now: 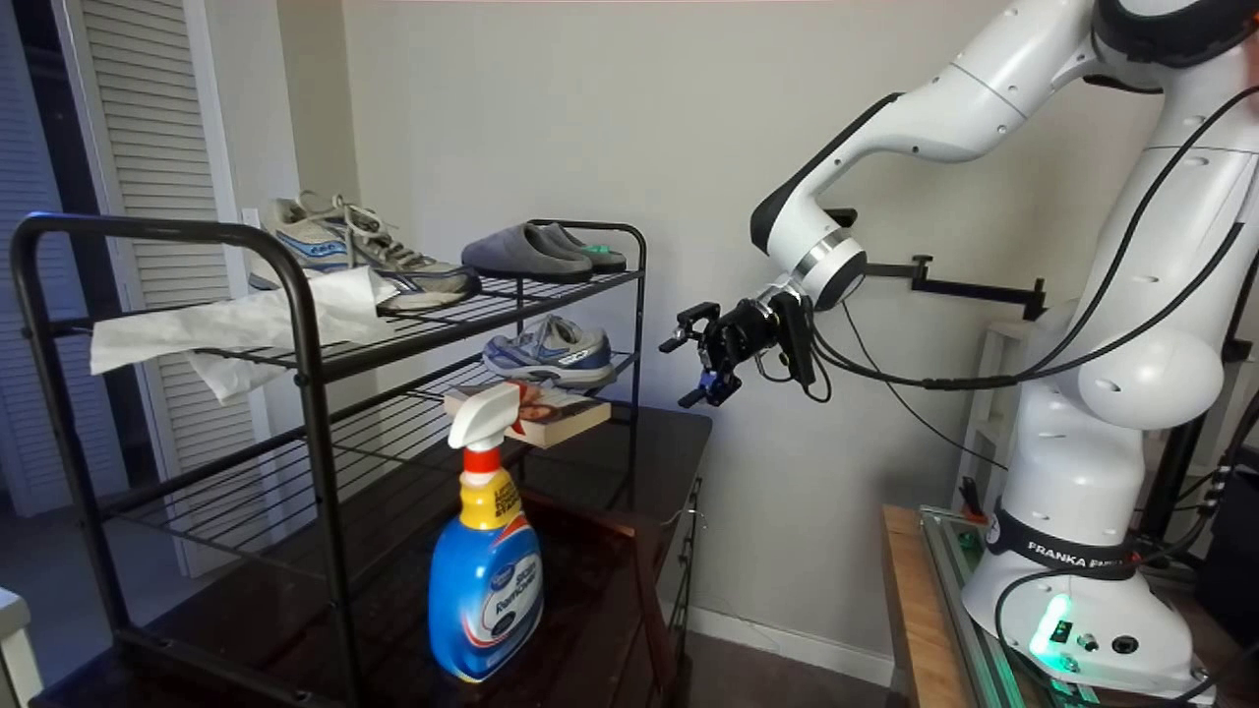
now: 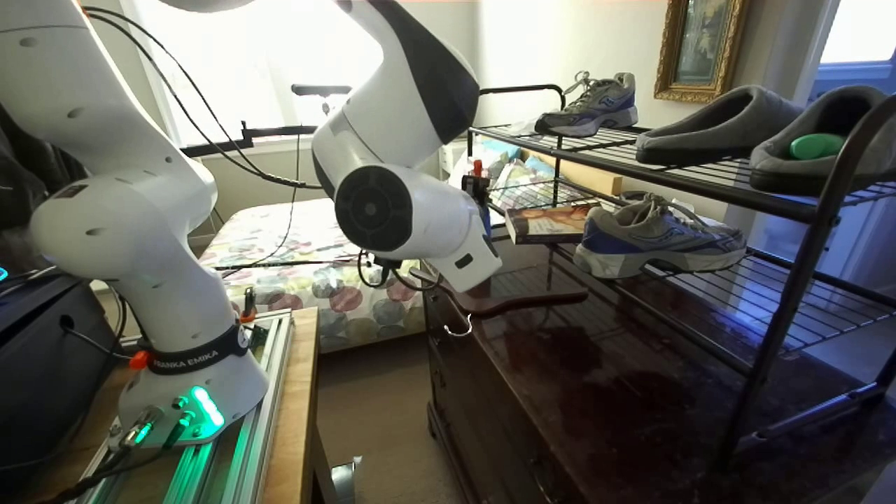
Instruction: Put the book on the metal rack
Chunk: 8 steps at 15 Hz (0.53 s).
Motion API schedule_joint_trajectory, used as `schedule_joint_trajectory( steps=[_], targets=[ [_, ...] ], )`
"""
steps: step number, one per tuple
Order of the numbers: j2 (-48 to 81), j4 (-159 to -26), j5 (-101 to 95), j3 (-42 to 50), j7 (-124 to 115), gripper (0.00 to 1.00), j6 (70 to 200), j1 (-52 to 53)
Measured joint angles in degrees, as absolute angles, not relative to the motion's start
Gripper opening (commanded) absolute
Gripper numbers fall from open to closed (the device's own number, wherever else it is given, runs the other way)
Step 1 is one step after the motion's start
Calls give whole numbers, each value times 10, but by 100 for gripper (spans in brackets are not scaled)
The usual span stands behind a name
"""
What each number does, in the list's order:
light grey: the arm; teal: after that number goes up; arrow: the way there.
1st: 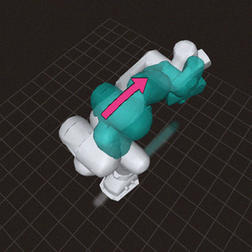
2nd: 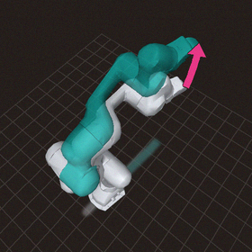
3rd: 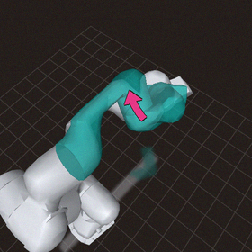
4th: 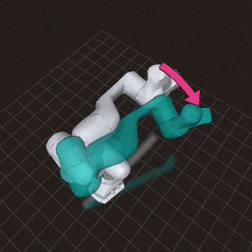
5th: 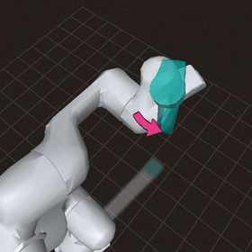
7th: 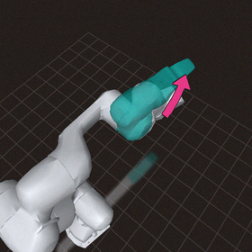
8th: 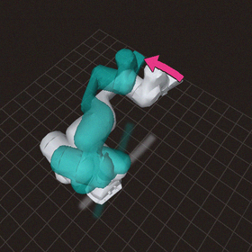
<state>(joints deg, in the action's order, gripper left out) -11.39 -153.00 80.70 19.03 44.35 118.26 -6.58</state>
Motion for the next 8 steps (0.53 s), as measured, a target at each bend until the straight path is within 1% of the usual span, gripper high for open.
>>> schedule_joint_trajectory(
  steps=[3, 8],
  targets=[
    [-85, -1530, 897, 152, 512, 100, 1183, -66],
    [-30, -1523, 980, 90, 604, 100, 1188, -63]
  ],
)
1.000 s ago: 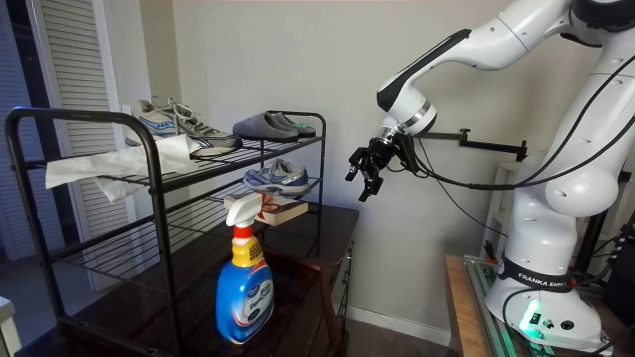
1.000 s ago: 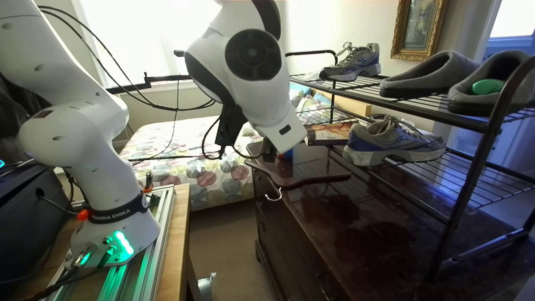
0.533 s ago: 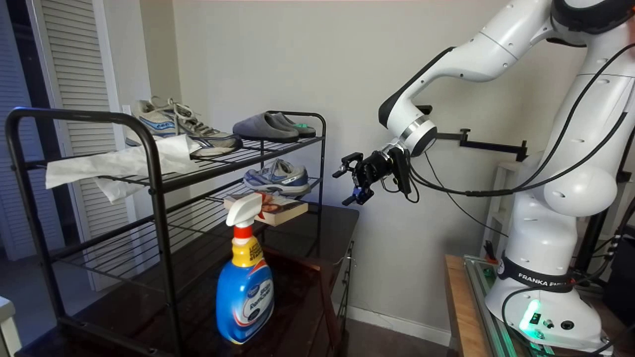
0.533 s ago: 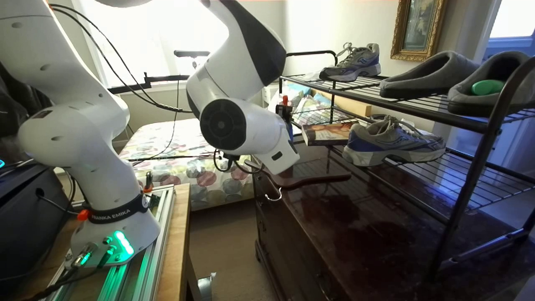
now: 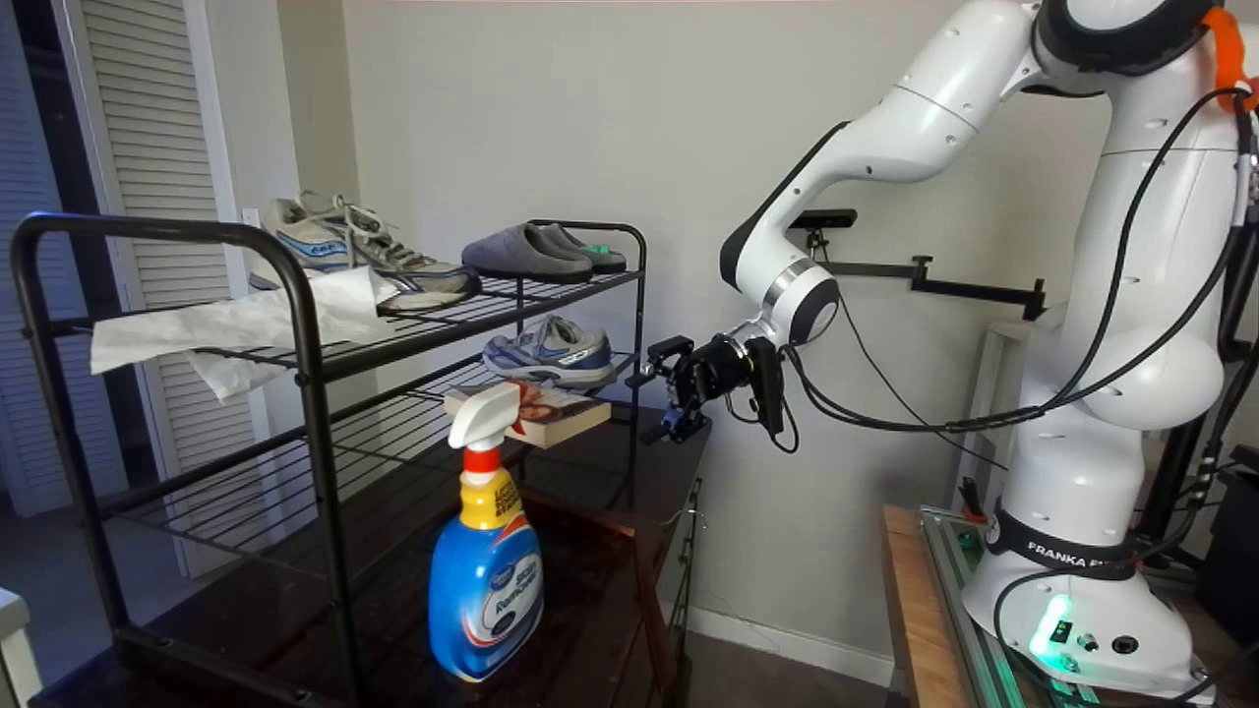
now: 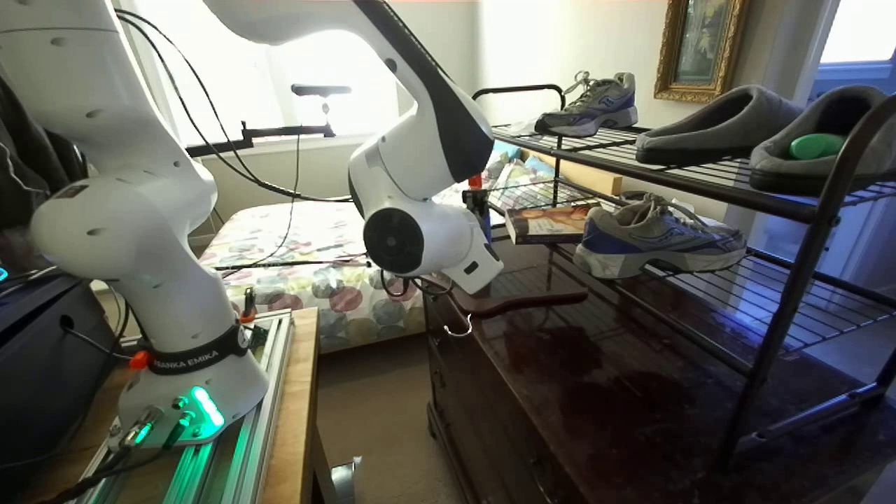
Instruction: Put the book on the metal rack
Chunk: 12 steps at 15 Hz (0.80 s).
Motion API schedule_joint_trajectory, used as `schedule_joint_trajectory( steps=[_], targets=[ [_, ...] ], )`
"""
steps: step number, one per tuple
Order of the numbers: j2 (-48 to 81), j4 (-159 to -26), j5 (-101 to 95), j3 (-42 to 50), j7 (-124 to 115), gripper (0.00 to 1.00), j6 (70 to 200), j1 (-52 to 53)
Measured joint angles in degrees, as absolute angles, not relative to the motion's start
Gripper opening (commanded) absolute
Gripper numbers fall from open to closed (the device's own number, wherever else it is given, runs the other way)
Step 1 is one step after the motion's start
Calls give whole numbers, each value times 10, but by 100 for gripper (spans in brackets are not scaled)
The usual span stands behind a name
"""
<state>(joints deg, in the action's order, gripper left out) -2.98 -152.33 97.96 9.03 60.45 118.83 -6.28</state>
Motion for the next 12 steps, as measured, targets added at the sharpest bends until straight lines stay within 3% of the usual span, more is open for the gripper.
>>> schedule_joint_trajectory(
  steps=[12],
  targets=[
    [64, -1432, 1122, 53, 707, 100, 1189, -41]
  ],
)
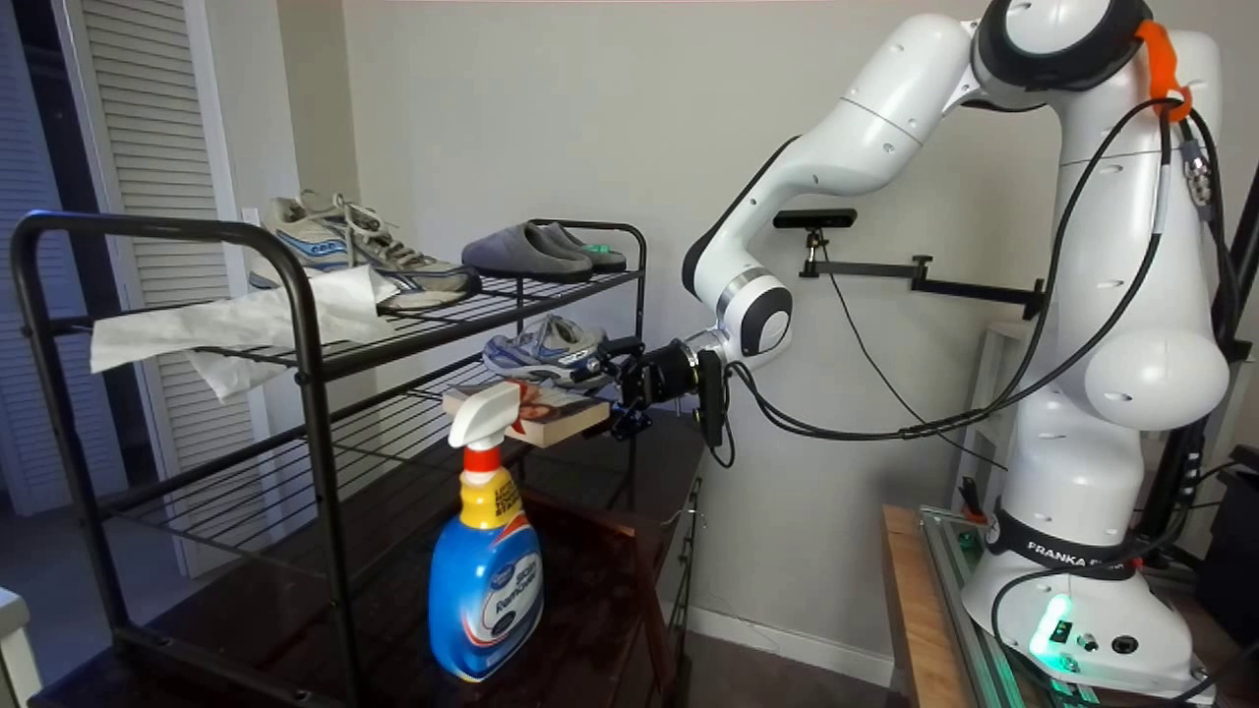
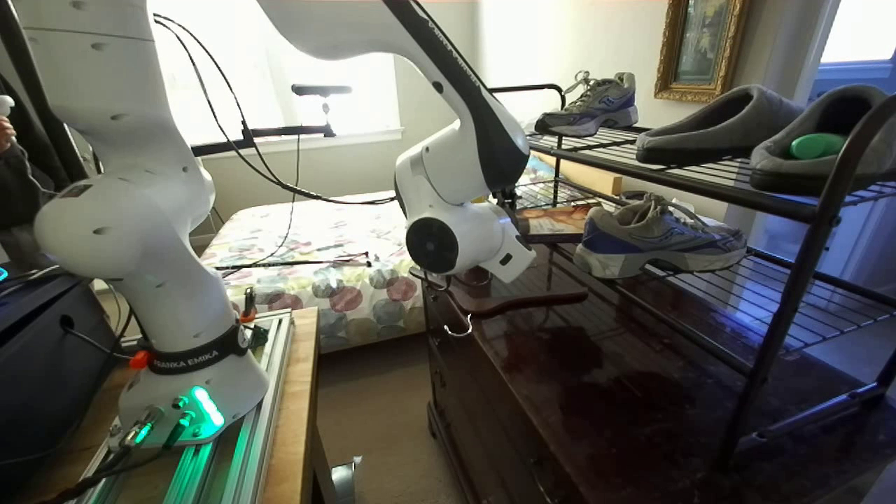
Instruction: Put the book on the metal rack
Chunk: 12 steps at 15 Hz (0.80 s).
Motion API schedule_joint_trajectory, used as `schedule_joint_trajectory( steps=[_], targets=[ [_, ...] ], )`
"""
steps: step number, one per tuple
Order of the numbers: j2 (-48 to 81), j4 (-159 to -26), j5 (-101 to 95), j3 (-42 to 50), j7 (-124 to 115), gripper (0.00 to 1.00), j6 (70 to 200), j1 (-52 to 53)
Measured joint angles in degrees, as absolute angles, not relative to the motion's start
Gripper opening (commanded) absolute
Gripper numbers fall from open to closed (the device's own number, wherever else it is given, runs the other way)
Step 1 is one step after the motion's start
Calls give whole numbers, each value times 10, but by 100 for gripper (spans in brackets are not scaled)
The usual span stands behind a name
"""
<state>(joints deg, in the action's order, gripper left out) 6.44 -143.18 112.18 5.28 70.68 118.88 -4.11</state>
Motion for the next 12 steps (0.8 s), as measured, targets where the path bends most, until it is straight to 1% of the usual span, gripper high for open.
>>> schedule_joint_trajectory(
  steps=[8, 9, 10, 11, 12],
  targets=[
    [95, -1410, 1160, 52, 736, 100, 1189, -33],
    [95, -1407, 1165, 52, 736, 98, 1189, -33],
    [95, -1405, 1169, 53, 736, 74, 1189, -33],
    [95, -1403, 1171, 53, 736, 74, 1189, -33],
    [95, -1401, 1174, 54, 736, 67, 1189, -34]
  ],
)
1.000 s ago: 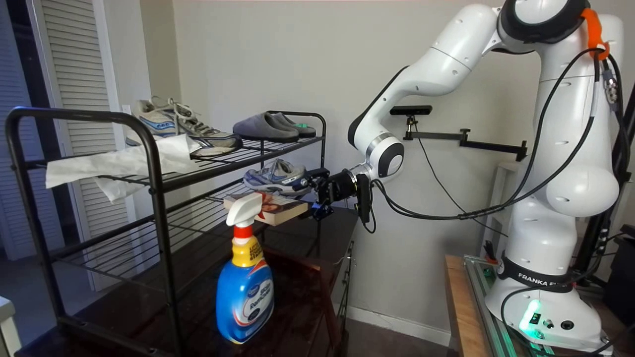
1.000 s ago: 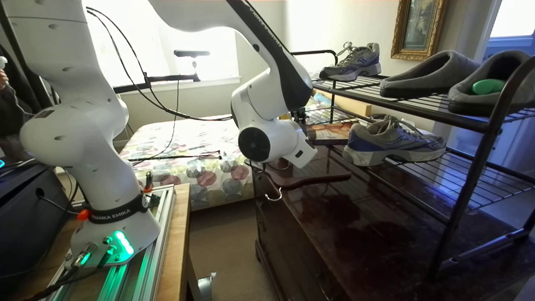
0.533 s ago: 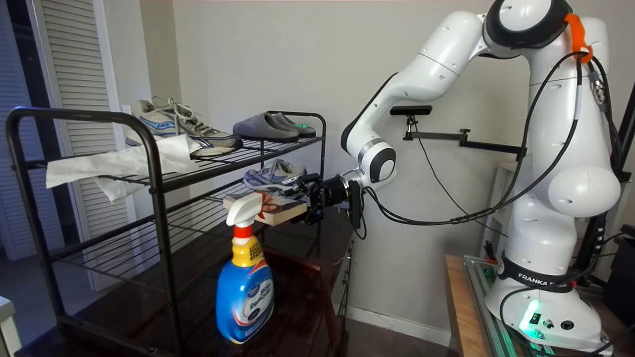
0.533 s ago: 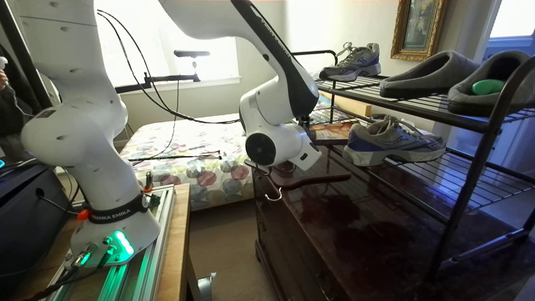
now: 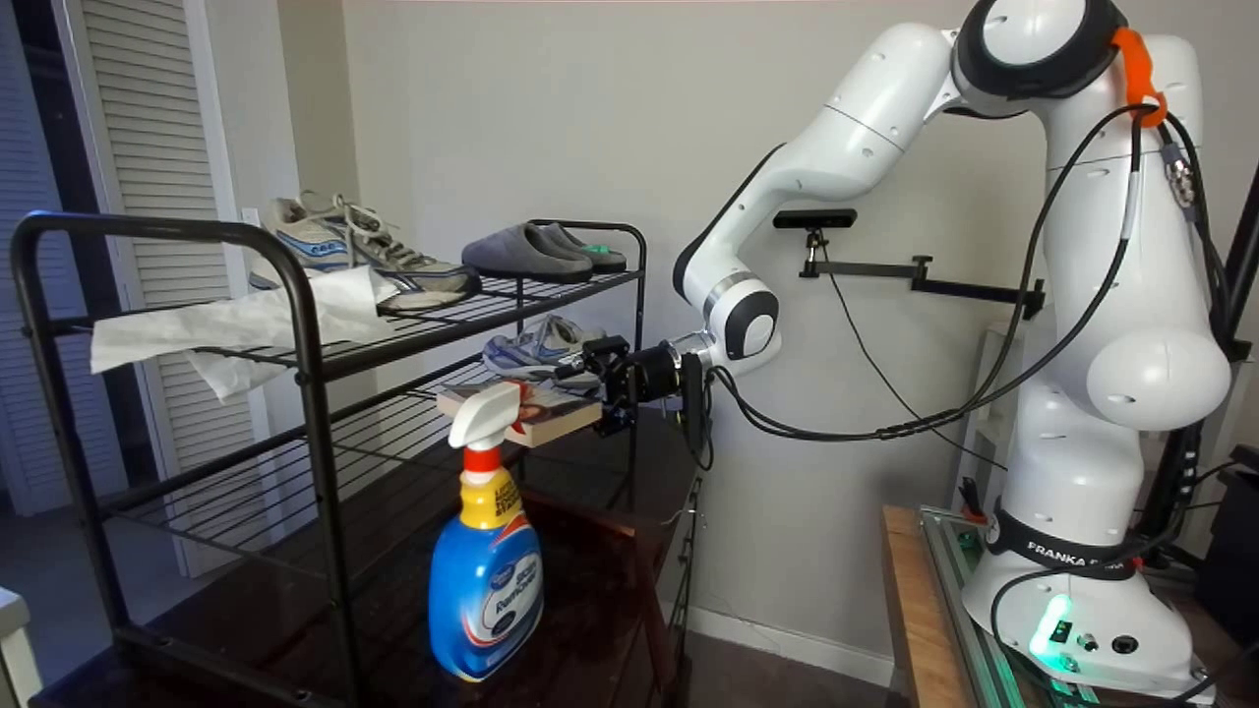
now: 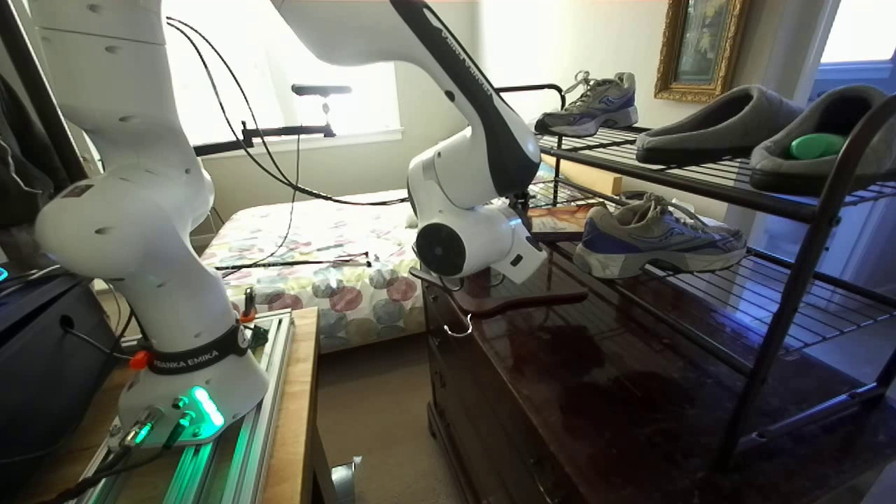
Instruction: Put the book on the metal rack
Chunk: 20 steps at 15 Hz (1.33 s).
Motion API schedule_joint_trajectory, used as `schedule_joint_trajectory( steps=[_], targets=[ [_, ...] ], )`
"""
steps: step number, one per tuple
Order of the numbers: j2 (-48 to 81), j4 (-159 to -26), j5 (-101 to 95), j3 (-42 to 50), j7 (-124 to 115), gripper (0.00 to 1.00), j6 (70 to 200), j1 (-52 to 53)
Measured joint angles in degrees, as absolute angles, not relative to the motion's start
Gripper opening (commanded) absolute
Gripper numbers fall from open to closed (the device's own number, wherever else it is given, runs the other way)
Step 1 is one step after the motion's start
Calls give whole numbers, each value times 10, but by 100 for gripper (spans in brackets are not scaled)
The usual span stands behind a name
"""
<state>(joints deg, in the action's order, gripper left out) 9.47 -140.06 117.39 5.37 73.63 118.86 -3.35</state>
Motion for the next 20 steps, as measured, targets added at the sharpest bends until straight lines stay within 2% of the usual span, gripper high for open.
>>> schedule_joint_trajectory(
  steps=[9, 14, 20],
  targets=[
    [95, -1399, 1176, 64, 737, 4, 1189, -36],
    [95, -1399, 1160, 67, 723, 7, 1196, -36],
    [65, -1405, 936, 98, 548, 7, 1159, -59]
  ],
)
